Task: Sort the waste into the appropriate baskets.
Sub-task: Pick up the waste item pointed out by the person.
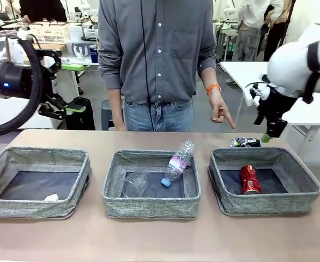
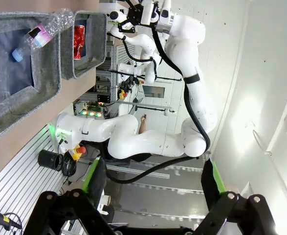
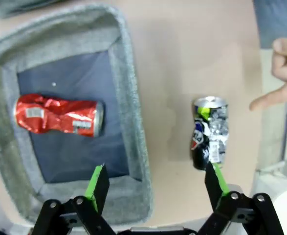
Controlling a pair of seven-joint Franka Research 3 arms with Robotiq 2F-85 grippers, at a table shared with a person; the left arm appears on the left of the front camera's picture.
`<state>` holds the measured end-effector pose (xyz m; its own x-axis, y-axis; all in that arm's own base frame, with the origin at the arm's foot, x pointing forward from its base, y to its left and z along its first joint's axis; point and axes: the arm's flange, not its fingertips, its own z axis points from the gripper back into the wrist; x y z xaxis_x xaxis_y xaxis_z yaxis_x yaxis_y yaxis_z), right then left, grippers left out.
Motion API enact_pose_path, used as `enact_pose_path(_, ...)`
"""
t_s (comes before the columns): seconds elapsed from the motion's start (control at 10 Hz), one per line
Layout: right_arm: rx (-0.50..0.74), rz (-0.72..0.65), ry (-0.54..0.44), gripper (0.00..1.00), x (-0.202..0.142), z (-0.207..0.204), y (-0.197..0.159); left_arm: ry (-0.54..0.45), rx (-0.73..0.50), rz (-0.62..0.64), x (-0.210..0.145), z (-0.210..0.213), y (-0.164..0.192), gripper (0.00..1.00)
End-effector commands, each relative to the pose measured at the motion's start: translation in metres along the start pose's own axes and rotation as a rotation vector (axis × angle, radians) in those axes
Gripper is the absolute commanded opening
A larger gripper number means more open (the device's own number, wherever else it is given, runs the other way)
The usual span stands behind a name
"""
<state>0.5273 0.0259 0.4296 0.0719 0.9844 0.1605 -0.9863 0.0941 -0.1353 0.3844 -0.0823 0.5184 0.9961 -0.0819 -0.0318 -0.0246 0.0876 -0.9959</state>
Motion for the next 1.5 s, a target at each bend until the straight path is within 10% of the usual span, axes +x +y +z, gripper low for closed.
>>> enact_pose_path(0.0,-0.02,0.022,0.016,1.0,0.004,0.013,0.008,0.0,-0.019,0.001,-0.002,-0.001,-0.003,1.0)
enact_pose_path(1.4,-0.069,0.051,-0.047,1.0,-0.017,-0.065,-0.081,0.0,-0.019,0.001,-0.002,-0.001,-0.003,1.0)
